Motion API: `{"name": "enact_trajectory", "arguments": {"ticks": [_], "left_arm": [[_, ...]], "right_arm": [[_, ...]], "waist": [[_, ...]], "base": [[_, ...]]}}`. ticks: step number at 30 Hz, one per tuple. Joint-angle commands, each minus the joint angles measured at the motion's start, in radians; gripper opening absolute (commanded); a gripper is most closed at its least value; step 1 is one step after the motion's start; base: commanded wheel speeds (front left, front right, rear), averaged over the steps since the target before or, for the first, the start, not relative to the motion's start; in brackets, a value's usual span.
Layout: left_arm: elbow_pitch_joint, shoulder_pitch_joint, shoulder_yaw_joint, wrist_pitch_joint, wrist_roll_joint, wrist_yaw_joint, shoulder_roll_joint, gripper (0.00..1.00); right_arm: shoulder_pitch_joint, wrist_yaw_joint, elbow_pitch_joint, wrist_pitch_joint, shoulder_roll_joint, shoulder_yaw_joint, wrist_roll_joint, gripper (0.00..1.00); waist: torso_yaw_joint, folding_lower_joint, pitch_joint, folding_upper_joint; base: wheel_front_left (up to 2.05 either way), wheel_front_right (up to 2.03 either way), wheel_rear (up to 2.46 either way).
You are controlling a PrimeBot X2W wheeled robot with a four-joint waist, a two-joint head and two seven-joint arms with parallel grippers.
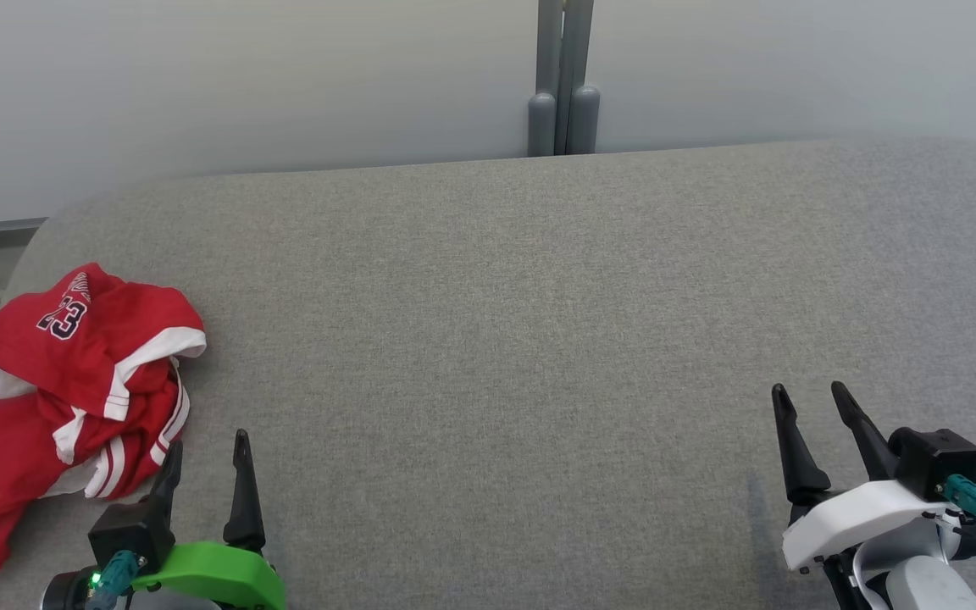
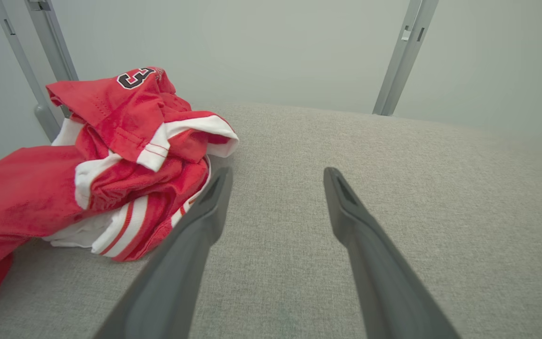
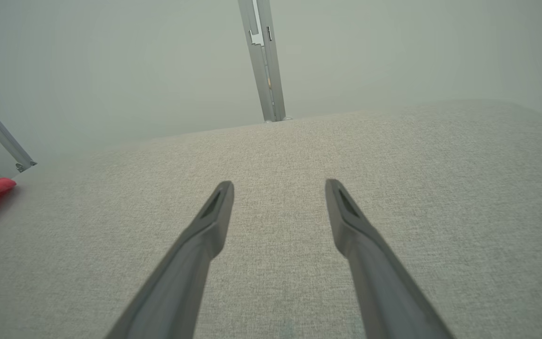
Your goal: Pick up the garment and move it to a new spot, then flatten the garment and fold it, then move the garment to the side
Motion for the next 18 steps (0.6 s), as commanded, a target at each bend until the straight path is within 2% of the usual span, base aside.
{"name": "enact_trajectory", "arguments": {"ticks": [1, 18], "left_arm": [[-0.006, 0.012, -0.002, -0.008, 0.021, 0.007, 0.008, 1.0], [-0.014, 0.024, -0.009, -0.041, 0.148, 0.009, 0.008, 1.0]], "right_arm": [[0.007, 0.0, -0.006, -0.01, -0.004, -0.006, -0.022, 1.0], [0.023, 0.0, -0.022, -0.041, -0.001, -0.045, -0.154, 1.0]], "waist": [[0.0, 0.0, 0.0, 0.0], [-0.005, 0.0, 0.002, 0.0]], "base": [[0.0, 0.0, 0.0], [0.0, 0.0, 0.0]]}}
